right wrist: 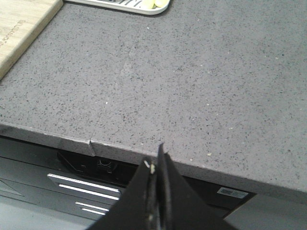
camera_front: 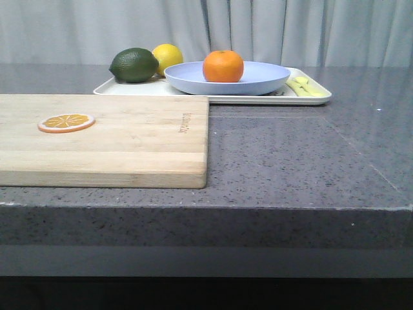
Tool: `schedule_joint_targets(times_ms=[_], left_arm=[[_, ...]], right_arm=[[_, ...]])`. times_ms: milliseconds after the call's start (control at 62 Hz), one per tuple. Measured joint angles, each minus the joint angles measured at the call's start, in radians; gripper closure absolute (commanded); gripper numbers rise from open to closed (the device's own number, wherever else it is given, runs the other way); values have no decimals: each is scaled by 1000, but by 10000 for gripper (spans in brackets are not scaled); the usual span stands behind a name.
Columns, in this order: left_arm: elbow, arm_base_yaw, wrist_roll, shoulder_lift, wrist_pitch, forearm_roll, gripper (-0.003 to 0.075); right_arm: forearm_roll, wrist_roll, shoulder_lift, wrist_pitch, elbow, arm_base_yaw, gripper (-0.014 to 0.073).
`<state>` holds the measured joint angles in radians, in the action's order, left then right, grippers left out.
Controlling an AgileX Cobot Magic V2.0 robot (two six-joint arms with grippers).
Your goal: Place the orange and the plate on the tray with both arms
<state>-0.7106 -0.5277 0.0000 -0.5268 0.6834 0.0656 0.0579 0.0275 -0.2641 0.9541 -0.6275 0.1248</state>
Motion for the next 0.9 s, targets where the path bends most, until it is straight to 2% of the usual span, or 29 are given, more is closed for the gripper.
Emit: schedule_joint_targets(times_ms=[613, 743, 904], left_arm=[[23, 12, 0, 28, -9, 2, 740], [105, 99, 0, 117, -34, 6, 740], [259, 265, 0, 294, -72, 6, 740]], right_arm=[[-1, 0, 0, 16, 0, 0, 662], [-1, 0, 0, 16, 0, 0, 662], [-1, 0, 0, 16, 0, 0, 662]])
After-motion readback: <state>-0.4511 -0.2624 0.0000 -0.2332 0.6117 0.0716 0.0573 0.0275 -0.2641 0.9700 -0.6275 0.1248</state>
